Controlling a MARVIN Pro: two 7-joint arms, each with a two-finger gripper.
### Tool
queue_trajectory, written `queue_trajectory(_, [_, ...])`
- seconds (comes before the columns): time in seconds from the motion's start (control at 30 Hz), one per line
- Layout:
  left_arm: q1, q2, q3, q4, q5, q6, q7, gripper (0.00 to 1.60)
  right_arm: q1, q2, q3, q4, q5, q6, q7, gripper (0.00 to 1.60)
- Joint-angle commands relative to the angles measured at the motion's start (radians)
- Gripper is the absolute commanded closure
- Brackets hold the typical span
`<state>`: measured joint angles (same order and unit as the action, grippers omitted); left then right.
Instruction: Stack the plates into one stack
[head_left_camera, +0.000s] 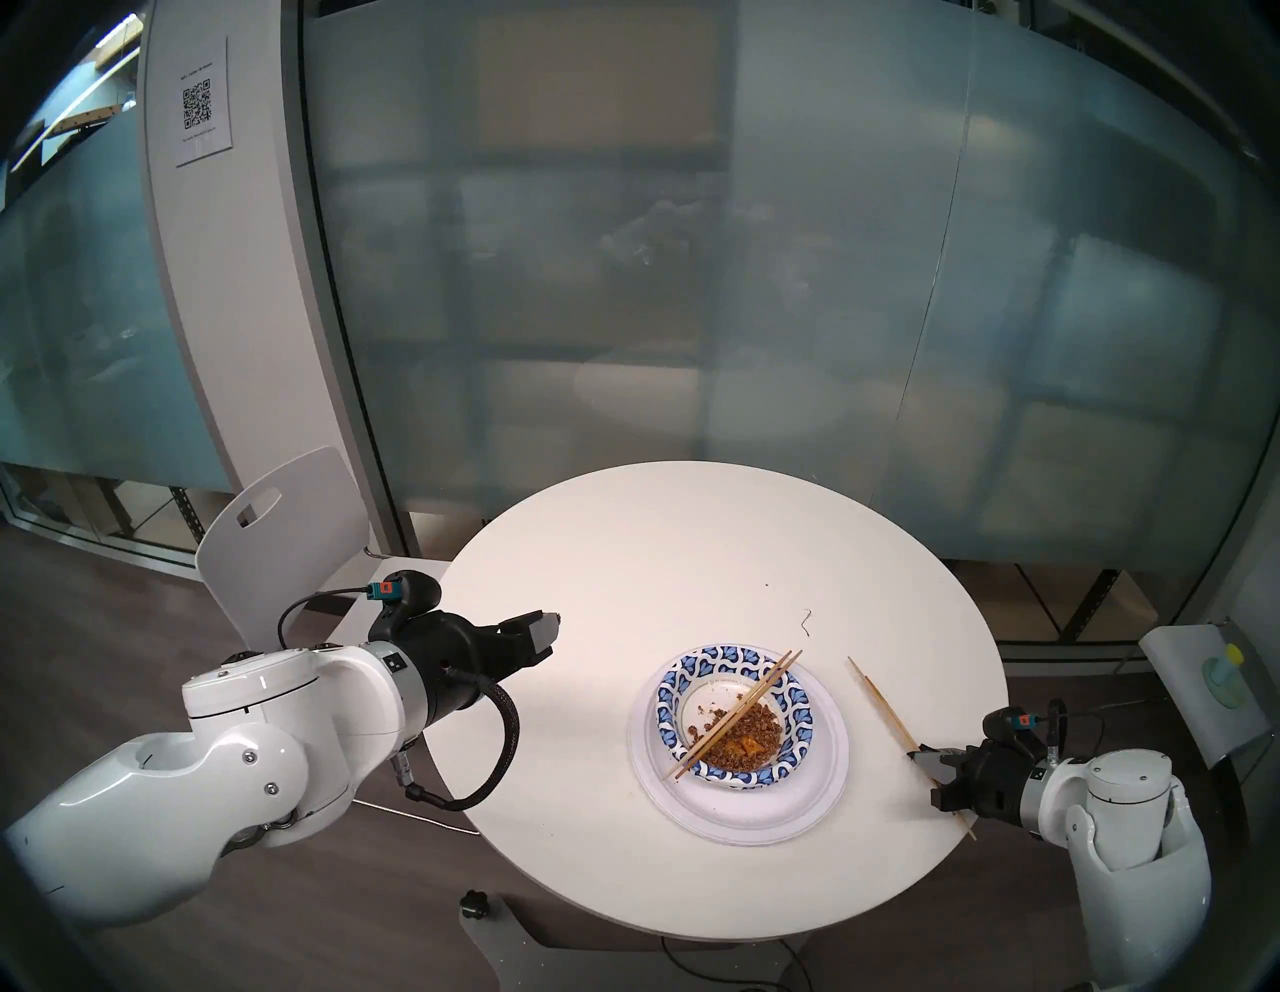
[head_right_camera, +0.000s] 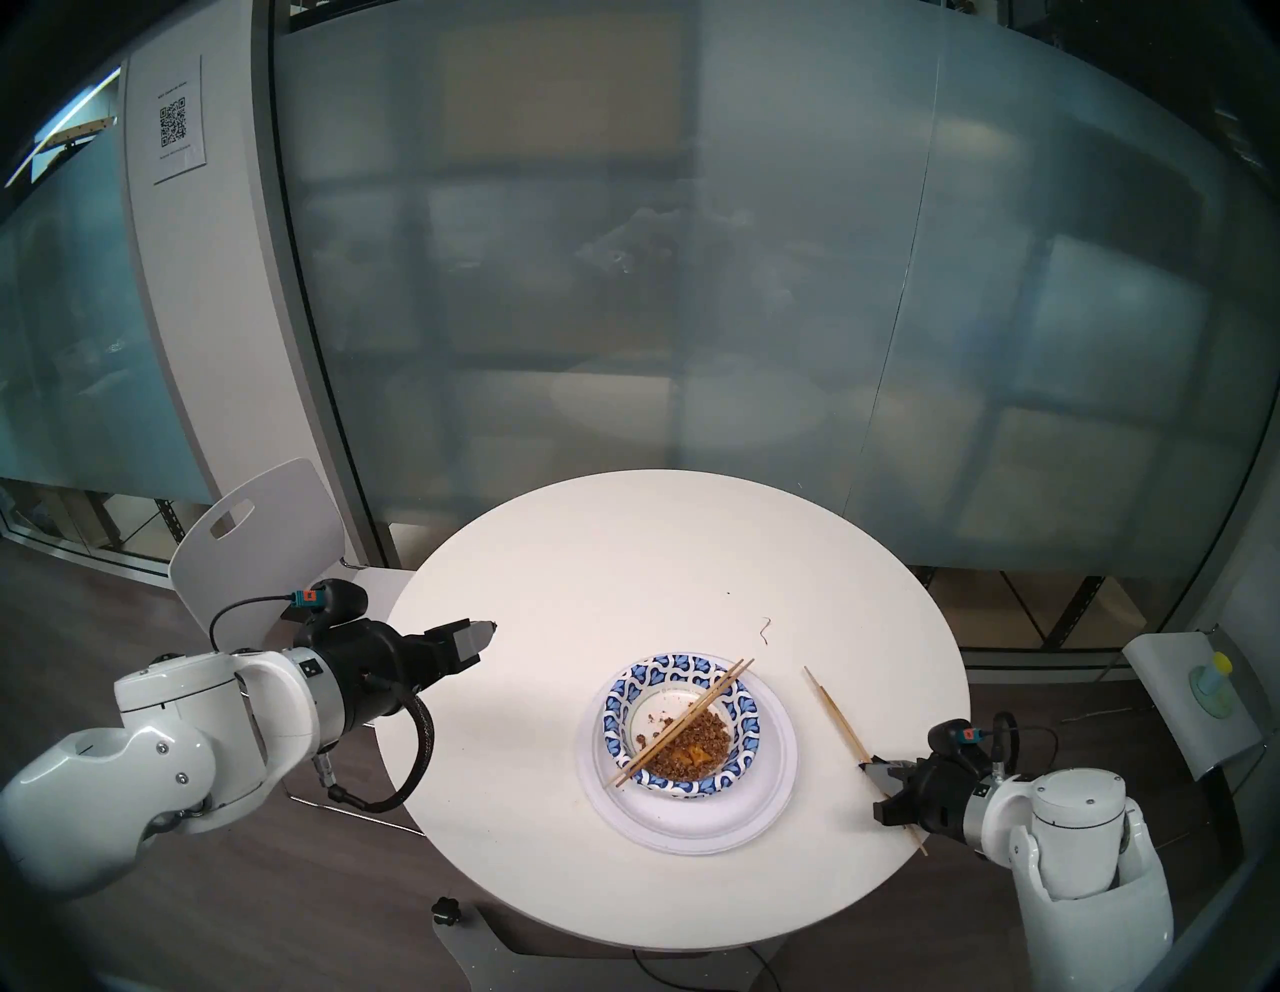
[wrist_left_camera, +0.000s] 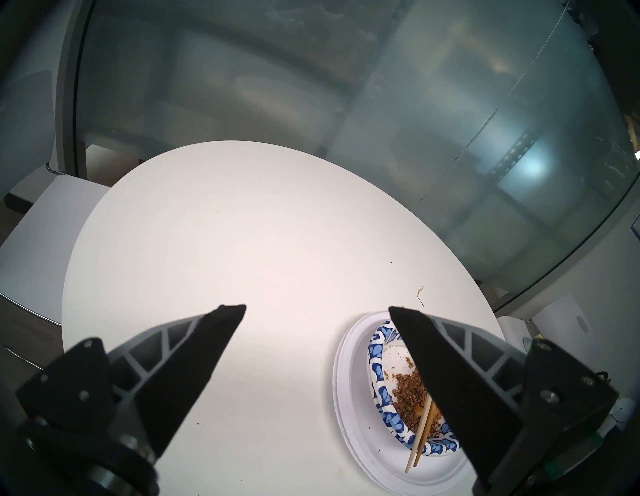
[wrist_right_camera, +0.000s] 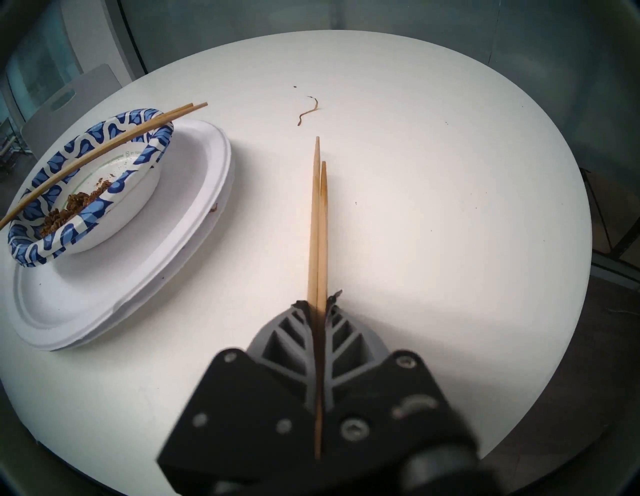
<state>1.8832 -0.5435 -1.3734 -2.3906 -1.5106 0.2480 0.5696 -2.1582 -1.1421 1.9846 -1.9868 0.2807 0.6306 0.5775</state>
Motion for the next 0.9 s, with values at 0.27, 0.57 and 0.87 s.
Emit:
queue_trajectory(0.27, [-0.044, -0.012, 0.03, -0.01, 0.015, 0.007, 0.02, 0.0, 0.006, -0.002, 0.035, -0.092, 0.015, -0.011, 0.023, 1.6])
queue_trajectory(0.57, [-0.067, -0.022, 0.059, -0.016, 0.027, 0.015, 0.038, 0.0, 0.001, -0.007, 0.049, -0.117, 0.016, -0.009, 0.035, 1.6])
queue_trajectory(0.87, [-0.077, -0.03, 0.076, -0.014, 0.038, 0.021, 0.05, 0.0, -0.022, -0.027, 0.068, -0.145, 0.03, -0.019, 0.057, 1.6])
